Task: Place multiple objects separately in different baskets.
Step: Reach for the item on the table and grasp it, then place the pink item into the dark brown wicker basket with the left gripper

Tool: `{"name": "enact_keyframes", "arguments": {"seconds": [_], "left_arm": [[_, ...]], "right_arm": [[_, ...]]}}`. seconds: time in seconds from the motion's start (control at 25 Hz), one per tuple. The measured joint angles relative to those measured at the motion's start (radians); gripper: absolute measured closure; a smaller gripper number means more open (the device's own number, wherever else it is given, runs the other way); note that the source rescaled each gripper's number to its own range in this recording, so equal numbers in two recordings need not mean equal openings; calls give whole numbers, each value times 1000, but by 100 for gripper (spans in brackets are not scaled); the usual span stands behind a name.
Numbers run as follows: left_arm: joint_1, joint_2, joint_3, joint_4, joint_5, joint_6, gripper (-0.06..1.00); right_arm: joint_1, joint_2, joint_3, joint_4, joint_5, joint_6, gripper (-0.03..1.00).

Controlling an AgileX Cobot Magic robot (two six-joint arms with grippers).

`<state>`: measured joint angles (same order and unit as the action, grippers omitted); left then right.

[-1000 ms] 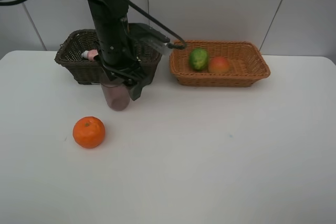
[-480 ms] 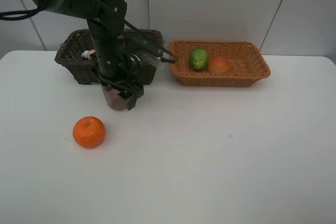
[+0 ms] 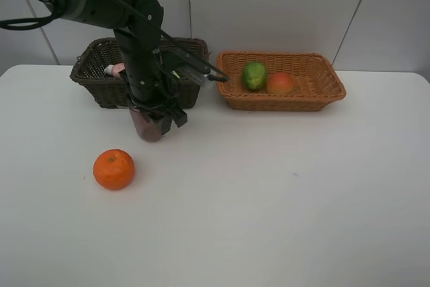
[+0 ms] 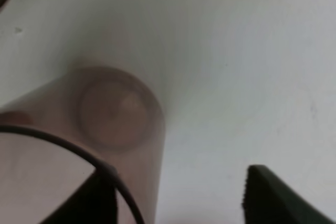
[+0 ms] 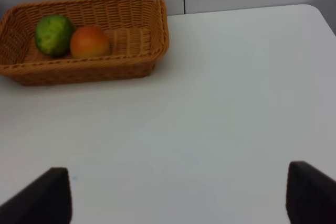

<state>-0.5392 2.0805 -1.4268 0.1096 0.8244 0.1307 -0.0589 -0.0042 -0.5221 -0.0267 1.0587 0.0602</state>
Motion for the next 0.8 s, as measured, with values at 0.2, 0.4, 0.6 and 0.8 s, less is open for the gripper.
{"name": "enact_keyframes", "arguments": {"seconds": [0.2, 0.4, 0.6, 0.8], "left_arm": [[0, 0, 0, 0, -5, 3, 94], [0, 0, 0, 0, -5, 3, 94], [0, 0, 0, 0, -5, 3, 94], [0, 0, 0, -1, -5, 3, 94]], "right_arm": [[0, 0, 0, 0, 0, 0, 24], [0, 0, 0, 0, 0, 0, 24], [0, 0, 0, 0, 0, 0, 24], [0, 0, 0, 0, 0, 0, 24]]}}
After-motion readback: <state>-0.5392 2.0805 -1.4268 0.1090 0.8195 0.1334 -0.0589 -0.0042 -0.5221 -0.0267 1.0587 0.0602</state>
